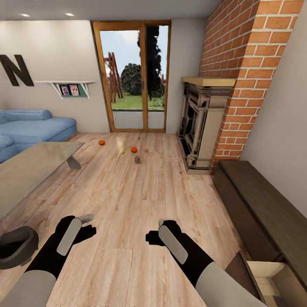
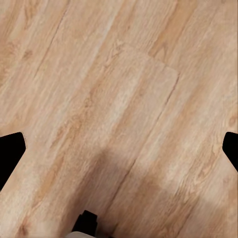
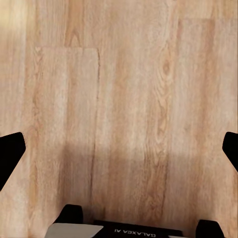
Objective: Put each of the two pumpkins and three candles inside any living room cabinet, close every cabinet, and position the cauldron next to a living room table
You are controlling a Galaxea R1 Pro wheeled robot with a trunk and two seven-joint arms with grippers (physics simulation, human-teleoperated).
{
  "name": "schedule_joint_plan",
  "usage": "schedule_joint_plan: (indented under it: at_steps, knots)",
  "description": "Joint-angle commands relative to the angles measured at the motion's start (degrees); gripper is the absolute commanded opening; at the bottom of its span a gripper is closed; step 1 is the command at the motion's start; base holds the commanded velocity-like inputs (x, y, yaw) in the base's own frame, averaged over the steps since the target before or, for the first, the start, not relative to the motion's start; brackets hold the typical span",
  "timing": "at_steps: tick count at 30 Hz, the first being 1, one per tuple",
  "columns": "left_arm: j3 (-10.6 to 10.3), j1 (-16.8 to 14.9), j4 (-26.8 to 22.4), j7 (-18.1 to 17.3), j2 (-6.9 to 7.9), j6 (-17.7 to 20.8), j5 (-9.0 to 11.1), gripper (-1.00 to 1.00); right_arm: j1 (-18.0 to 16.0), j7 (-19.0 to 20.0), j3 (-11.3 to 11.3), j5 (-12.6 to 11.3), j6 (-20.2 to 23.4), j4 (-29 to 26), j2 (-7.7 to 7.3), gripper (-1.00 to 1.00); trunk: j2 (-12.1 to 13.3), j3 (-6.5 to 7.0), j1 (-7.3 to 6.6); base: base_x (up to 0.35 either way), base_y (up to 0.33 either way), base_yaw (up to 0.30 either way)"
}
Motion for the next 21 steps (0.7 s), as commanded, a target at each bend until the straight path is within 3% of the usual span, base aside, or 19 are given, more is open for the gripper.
schedule_joint_plan:
  at_steps: [1, 9, 15, 18, 21]
  knots:
    - [0.0, 0.0, -0.1, 0.5, 0.00, 0.1, 0.6, 1.00, -0.1, -0.6, 0.1, -0.5, 0.0, 0.0, 0.00, 1.00, 0.0, -0.06, 0.00, 0.000, 0.000, 0.290]
    - [-0.1, 0.0, -0.1, 0.5, -0.02, 0.1, 0.5, 1.00, -0.1, -0.5, -0.3, -1.2, 0.2, 0.0, 0.00, 1.00, 0.0, -0.06, 0.00, 0.020, 0.000, 0.123]
    - [0.0, 0.0, -0.1, 0.4, 0.71, 0.1, 0.6, 1.00, 0.2, -0.2, -0.3, -1.4, -1.7, 0.7, 0.00, 1.00, 0.0, -0.06, 0.00, 0.245, 0.046, 0.006]
    - [-0.1, 0.0, -0.1, 0.3, 1.16, 0.1, 0.6, 1.00, 0.4, -0.1, -0.3, -1.4, -4.4, 1.2, 0.00, 1.00, 0.0, -0.06, 0.00, 0.312, 0.104, 0.001]
    - [-0.1, 0.0, 0.3, 0.3, 1.33, 0.1, 0.7, 1.00, 1.4, 0.0, -0.3, -1.4, -9.7, 1.4, -0.04, 1.00, 0.0, -0.06, 0.00, 0.318, 0.142, 0.000]
